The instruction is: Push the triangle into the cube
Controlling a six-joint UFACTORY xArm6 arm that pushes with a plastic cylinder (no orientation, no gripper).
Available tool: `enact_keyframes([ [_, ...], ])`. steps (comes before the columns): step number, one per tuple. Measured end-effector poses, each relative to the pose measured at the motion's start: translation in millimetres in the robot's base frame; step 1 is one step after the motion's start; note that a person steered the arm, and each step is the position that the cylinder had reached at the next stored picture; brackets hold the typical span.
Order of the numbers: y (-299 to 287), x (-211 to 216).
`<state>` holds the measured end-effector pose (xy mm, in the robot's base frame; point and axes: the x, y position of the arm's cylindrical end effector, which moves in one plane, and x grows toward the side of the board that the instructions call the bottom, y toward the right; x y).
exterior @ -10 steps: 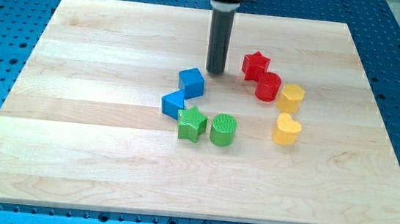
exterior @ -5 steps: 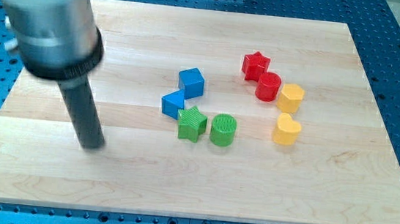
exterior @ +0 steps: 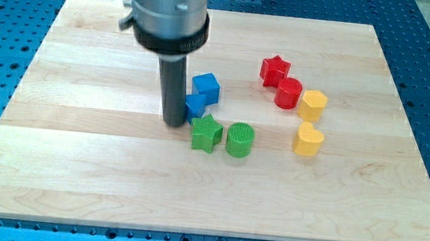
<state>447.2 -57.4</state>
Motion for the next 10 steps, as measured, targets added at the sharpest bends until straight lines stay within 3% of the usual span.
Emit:
enact_keyframes([
  [1, 0, -43],
  [2, 0, -58],
  [3, -1, -58],
  [5, -18, 13],
  [6, 5, 13],
  [8, 84, -27],
  [10, 84, -24],
])
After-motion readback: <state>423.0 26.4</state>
